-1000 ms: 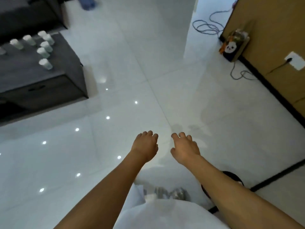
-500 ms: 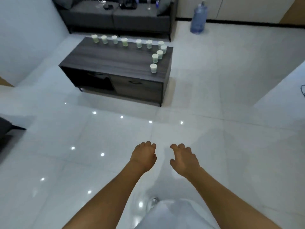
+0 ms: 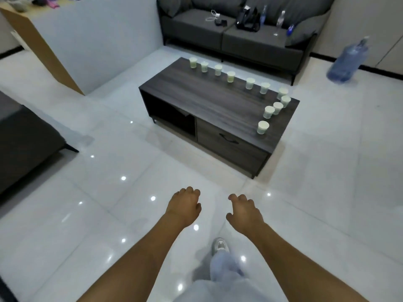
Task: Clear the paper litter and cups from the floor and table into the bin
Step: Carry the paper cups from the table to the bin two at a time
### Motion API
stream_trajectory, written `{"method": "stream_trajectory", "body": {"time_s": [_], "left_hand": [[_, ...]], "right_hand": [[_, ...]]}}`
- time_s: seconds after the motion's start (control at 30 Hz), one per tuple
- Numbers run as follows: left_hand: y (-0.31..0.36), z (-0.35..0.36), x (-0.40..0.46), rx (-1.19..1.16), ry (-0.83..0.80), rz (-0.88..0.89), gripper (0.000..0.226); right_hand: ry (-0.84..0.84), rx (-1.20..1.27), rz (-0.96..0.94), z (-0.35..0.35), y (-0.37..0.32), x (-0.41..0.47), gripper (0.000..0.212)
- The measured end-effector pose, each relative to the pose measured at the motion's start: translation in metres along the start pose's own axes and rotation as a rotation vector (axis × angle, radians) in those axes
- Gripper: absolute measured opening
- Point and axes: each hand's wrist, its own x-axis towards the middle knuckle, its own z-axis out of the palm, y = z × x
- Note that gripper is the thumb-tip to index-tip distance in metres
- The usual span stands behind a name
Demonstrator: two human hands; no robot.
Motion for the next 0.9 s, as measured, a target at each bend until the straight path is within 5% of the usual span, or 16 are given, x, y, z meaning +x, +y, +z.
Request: {"method": "stream_trajectory", "body": {"time_s": [0.33, 0.9], "left_hand": [[-0.104, -0.078, 0.116, -0.139, 0.028, -0.261, 0.04], [-0.425, -0.215, 0.326, -0.224, 0.043, -0.436, 0.043]], "right_hand": [[-0.071, -0.139, -0.237, -0.095, -0.109, 0.187, 0.051], [-0.171, -0.205, -0.376, -0.177, -0.41, 0.48, 0.054]]}}
